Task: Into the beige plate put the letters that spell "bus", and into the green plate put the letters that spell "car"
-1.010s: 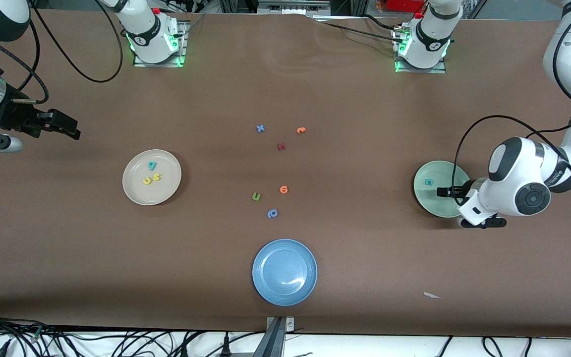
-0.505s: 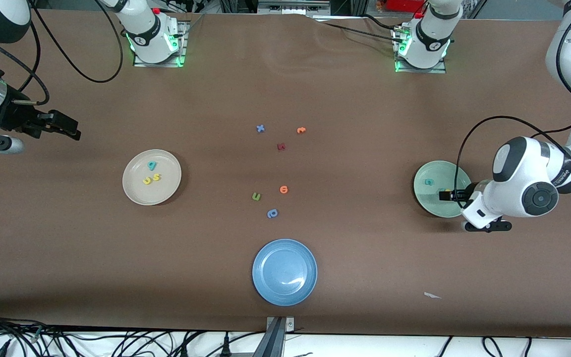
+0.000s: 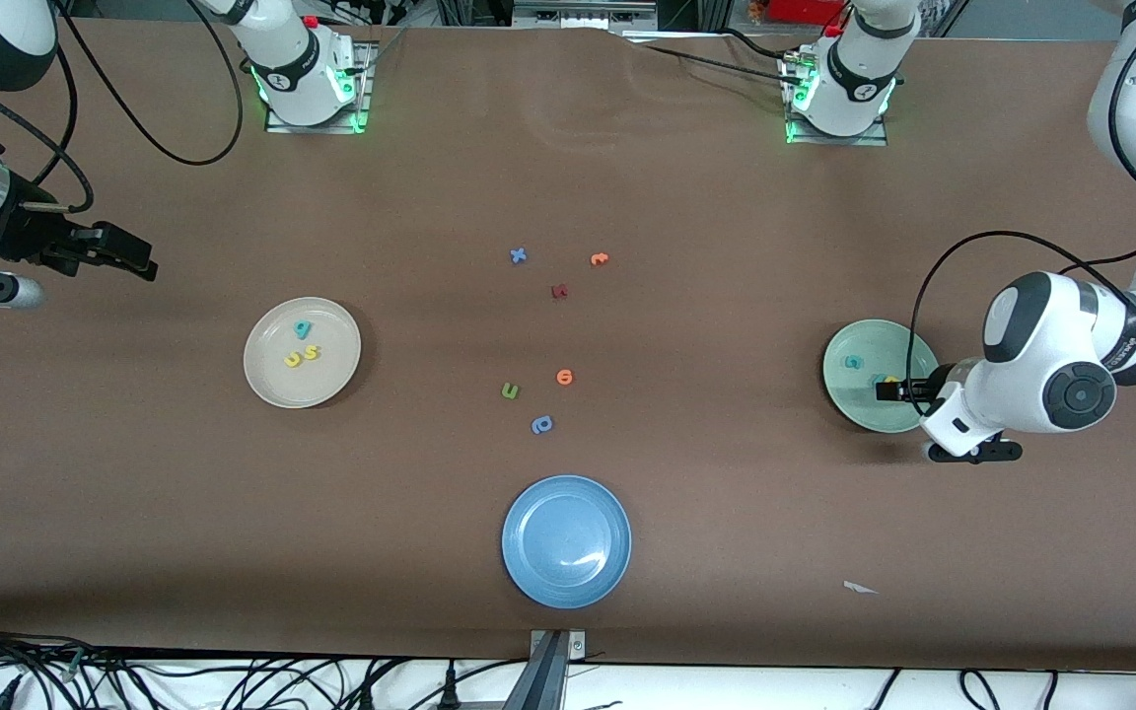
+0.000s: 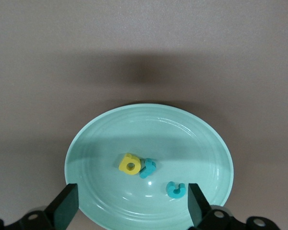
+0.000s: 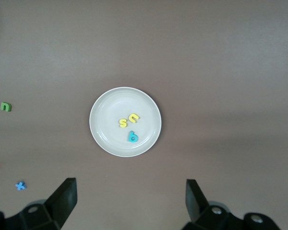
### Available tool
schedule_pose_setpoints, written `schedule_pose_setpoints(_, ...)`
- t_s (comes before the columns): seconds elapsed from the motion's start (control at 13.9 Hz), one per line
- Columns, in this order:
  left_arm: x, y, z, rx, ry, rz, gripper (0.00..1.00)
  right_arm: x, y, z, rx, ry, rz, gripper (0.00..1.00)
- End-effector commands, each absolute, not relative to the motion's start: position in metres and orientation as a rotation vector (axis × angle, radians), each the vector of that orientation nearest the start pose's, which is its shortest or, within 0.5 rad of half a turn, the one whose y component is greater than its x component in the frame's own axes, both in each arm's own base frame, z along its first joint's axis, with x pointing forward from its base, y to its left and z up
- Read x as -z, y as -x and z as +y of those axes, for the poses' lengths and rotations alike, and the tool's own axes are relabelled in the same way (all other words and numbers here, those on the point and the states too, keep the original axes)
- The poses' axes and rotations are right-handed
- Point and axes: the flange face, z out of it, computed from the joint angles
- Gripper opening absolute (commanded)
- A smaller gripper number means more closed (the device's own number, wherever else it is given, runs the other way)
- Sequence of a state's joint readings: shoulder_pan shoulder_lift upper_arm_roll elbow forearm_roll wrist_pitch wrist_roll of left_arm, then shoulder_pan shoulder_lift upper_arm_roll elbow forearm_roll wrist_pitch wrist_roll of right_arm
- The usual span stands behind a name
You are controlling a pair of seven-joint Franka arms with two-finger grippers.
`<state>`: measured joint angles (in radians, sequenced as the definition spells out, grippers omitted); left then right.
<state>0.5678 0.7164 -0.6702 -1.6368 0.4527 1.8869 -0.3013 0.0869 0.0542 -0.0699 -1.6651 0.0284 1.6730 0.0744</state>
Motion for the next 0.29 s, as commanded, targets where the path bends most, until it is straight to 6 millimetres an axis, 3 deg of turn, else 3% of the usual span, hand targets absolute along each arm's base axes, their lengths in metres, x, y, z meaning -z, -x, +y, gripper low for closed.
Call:
schedule_pose_setpoints(0.0, -0.2543, -0.6511, 0.0165, -0.431, 3.083, -0.065, 1.00, -0.5613, -0.5736, 0.0118, -0.078, 3.114, 0.108, 1.00)
schedule_pose_setpoints(0.22, -0.2543, -0.6511, 0.0151, -0.433, 3.087, -0.066, 1.00, -0.5606, -0.5735, 0.0118, -0.081, 3.114, 0.108, 1.00)
